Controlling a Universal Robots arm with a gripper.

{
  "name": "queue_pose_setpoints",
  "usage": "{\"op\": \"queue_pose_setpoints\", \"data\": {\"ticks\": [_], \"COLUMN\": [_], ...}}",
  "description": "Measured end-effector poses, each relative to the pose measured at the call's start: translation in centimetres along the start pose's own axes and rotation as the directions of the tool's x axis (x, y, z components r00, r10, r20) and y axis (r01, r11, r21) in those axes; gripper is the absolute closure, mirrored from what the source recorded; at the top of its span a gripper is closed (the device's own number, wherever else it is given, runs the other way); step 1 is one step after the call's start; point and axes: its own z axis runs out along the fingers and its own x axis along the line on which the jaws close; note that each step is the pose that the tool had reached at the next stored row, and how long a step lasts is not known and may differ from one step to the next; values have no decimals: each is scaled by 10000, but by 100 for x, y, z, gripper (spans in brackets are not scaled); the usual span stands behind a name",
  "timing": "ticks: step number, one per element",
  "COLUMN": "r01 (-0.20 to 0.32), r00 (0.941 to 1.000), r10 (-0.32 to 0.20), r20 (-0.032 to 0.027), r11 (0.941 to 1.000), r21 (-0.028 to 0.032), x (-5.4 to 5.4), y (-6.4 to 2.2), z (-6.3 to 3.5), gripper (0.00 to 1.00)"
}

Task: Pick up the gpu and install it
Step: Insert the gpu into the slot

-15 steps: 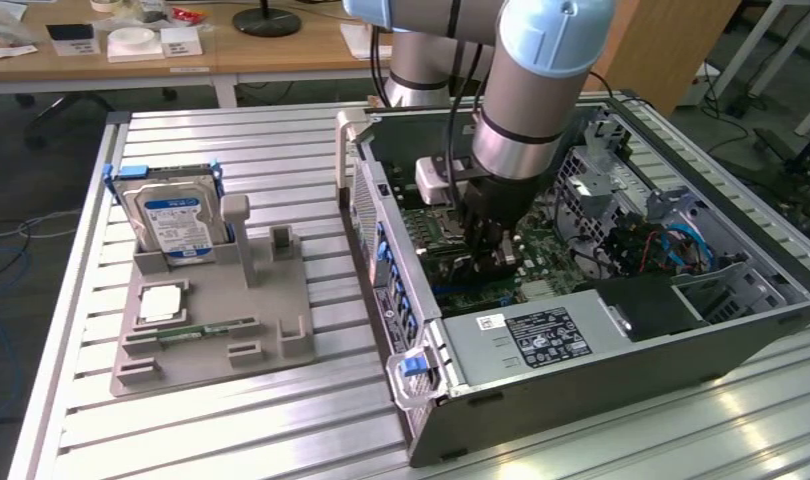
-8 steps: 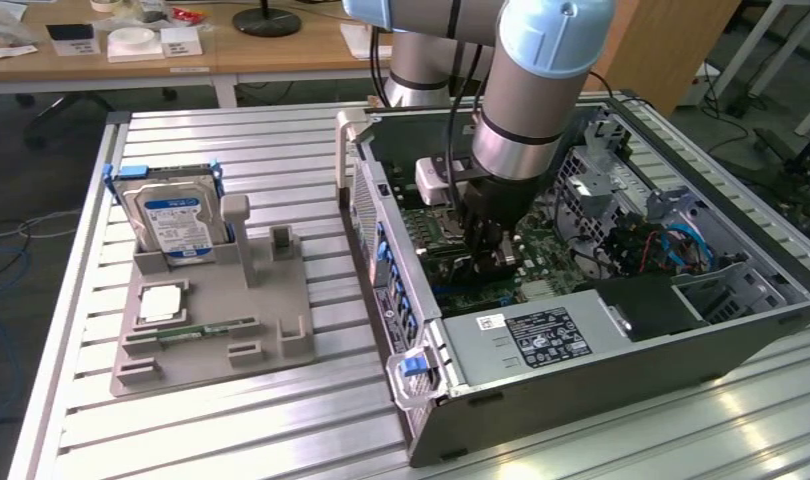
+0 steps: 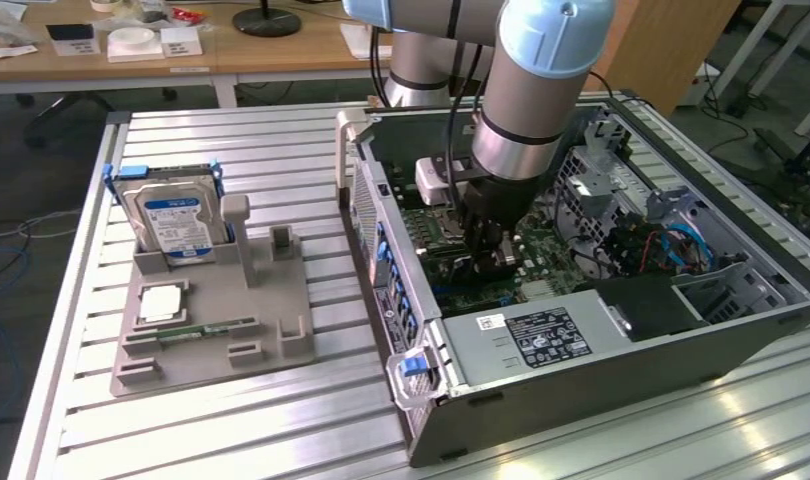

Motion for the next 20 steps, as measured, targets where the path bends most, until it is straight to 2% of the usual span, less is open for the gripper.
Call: {"op": "queue_pose_setpoints", "data": {"ticks": [4, 5, 6, 7, 15, 20], "r01": [-1, -1, -1, 0, -1, -35], "r00": [10000, 10000, 10000, 10000, 10000, 10000], "r10": [1, 1, 1, 0, 1, 35], "r20": [6, 1, 1, 0, 0, -2], "r11": [10000, 10000, 10000, 10000, 10000, 10000], "r21": [2, 0, 0, 0, 0, 1], "x": [0, 0, 0, 0, -5, -6], "y": [0, 0, 0, 0, -2, -4], "z": [3, 0, 0, 0, -101, -120], "gripper": [72, 66, 55, 48, 48, 48]}}
